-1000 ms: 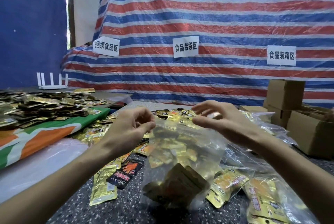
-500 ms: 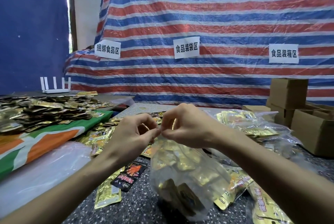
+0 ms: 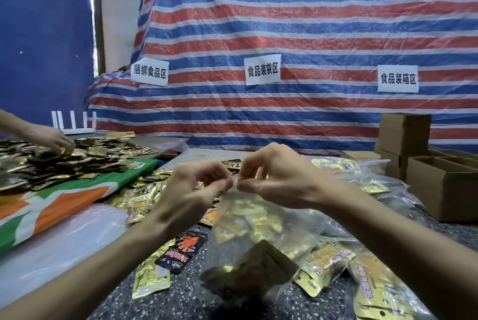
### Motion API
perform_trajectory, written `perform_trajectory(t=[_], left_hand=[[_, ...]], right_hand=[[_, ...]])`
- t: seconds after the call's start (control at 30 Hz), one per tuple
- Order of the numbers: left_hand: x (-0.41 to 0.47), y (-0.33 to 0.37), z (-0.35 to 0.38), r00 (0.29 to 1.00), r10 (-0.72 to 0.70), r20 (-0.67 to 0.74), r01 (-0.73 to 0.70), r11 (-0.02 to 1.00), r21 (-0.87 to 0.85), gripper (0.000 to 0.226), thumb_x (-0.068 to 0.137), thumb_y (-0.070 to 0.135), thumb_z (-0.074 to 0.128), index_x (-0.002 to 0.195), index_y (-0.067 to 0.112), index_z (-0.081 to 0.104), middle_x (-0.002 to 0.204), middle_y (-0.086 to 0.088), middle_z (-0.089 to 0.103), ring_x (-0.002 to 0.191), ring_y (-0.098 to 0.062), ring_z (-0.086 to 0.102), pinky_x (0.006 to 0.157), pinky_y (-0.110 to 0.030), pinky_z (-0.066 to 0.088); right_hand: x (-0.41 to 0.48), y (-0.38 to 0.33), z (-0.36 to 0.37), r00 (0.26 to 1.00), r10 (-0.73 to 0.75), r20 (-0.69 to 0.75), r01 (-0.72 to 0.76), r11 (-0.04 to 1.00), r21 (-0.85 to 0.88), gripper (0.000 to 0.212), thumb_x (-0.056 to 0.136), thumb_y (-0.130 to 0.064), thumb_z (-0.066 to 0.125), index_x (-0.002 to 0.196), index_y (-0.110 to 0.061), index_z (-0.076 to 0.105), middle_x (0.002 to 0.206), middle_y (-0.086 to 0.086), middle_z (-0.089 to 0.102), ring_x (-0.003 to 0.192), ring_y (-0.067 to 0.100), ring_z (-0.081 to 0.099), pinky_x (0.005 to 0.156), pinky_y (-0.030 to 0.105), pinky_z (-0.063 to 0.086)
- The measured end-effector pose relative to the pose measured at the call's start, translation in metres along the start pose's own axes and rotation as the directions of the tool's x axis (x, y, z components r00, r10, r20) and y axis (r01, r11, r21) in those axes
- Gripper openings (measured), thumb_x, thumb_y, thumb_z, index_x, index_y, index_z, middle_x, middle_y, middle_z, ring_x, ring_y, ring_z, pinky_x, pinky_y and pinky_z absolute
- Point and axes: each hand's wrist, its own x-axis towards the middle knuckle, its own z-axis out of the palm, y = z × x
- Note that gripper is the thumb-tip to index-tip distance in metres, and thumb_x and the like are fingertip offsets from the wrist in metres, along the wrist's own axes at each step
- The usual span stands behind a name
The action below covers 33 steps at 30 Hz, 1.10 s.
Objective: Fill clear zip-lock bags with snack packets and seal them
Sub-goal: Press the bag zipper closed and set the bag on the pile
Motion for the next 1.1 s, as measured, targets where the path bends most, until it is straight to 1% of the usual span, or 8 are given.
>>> perform_trajectory(t=[0.13, 0.2, 0.33, 0.5, 0.63, 0.77, 0.87, 1.1], left_hand=[[-0.001, 0.002, 0.007, 0.999, 0.012, -0.052, -0.013, 1.000, -0.025, 0.012, 0.082, 0.019, 0.063, 0.072, 0.020, 0.070, 0.072, 0.003, 0.069, 0.070, -0.011, 0.063, 0.064, -0.017, 0.048], [-0.002, 0.002, 0.009, 0.997, 0.018, -0.071, -0.020, 0.999, -0.029, 0.012, 0.081, 0.019, 0.063, 0.072, 0.020, 0.070, 0.072, 0.003, 0.069, 0.071, -0.012, 0.063, 0.064, -0.020, 0.049], [-0.004, -0.004, 0.006, 0.995, 0.001, -0.101, -0.007, 0.998, -0.066, 0.011, 0.081, 0.019, 0.064, 0.072, 0.023, 0.070, 0.074, 0.003, 0.070, 0.073, -0.013, 0.064, 0.066, -0.023, 0.051], [-0.005, -0.008, 0.002, 0.993, 0.002, -0.121, -0.005, 1.000, -0.023, 0.010, 0.081, 0.019, 0.064, 0.073, 0.020, 0.070, 0.074, 0.001, 0.070, 0.073, -0.015, 0.065, 0.067, -0.030, 0.053], [-0.006, -0.011, -0.001, 0.988, -0.018, -0.156, 0.010, 0.999, -0.049, 0.011, 0.082, 0.014, 0.066, 0.072, 0.013, 0.070, 0.073, -0.006, 0.069, 0.069, -0.019, 0.064, 0.067, -0.037, 0.052], [-0.005, -0.015, -0.002, 0.987, -0.018, -0.160, 0.016, 1.000, -0.013, 0.020, 0.086, -0.004, 0.068, 0.072, 0.011, 0.070, 0.072, -0.008, 0.069, 0.068, -0.020, 0.064, 0.065, -0.032, 0.052], [-0.004, -0.015, 0.000, 0.985, -0.032, -0.167, 0.030, 0.999, -0.011, 0.019, 0.086, -0.004, 0.068, 0.072, 0.009, 0.070, 0.069, -0.008, 0.068, 0.067, -0.021, 0.063, 0.064, -0.032, 0.050], [-0.004, -0.019, -0.001, 0.983, -0.044, -0.181, 0.040, 0.999, -0.027, 0.019, 0.086, -0.007, 0.067, 0.074, 0.007, 0.071, 0.072, -0.011, 0.069, 0.068, -0.023, 0.064, 0.065, -0.034, 0.051]], right_hand=[[-0.006, 0.007, -0.005, 1.000, 0.011, 0.017, -0.012, 0.998, 0.060, 0.011, 0.088, -0.034, 0.072, 0.083, -0.025, 0.076, 0.073, -0.014, 0.069, 0.065, 0.000, 0.061, 0.060, 0.024, 0.048], [-0.011, 0.009, -0.006, 1.000, 0.013, 0.027, -0.015, 0.997, 0.078, 0.011, 0.088, -0.034, 0.072, 0.085, -0.025, 0.077, 0.078, -0.013, 0.072, 0.070, 0.006, 0.064, 0.065, 0.031, 0.054], [-0.021, 0.020, -0.009, 0.999, 0.041, 0.036, -0.044, 0.994, 0.096, 0.007, 0.089, -0.029, 0.072, 0.086, -0.024, 0.077, 0.082, -0.007, 0.074, 0.073, 0.014, 0.067, 0.070, 0.039, 0.057], [-0.037, 0.035, -0.012, 0.996, 0.055, 0.071, -0.062, 0.993, 0.100, 0.011, 0.090, -0.028, 0.070, 0.080, -0.033, 0.070, 0.080, -0.014, 0.070, 0.074, 0.003, 0.064, 0.063, 0.018, 0.051], [-0.049, 0.047, -0.017, 0.992, 0.098, 0.076, -0.105, 0.990, 0.097, 0.013, 0.090, -0.029, 0.069, 0.080, -0.036, 0.068, 0.082, -0.014, 0.069, 0.075, 0.004, 0.064, 0.067, 0.024, 0.055], [-0.061, 0.056, -0.019, 0.988, 0.132, 0.076, -0.139, 0.986, 0.093, 0.006, 0.088, -0.033, 0.067, 0.082, -0.033, 0.069, 0.087, -0.005, 0.072, 0.079, 0.010, 0.066, 0.074, 0.036, 0.058], [-0.067, 0.061, -0.021, 0.986, 0.150, 0.068, -0.156, 0.984, 0.089, 0.006, 0.089, -0.029, 0.070, 0.086, -0.025, 0.072, 0.086, -0.003, 0.072, 0.080, 0.009, 0.065, 0.073, 0.032, 0.057], [-0.082, 0.069, -0.024, 0.981, 0.184, 0.066, -0.190, 0.977, 0.095, 0.007, 0.090, -0.024, 0.069, 0.085, -0.028, 0.071, 0.085, -0.004, 0.071, 0.081, 0.004, 0.065, 0.075, 0.029, 0.055]])
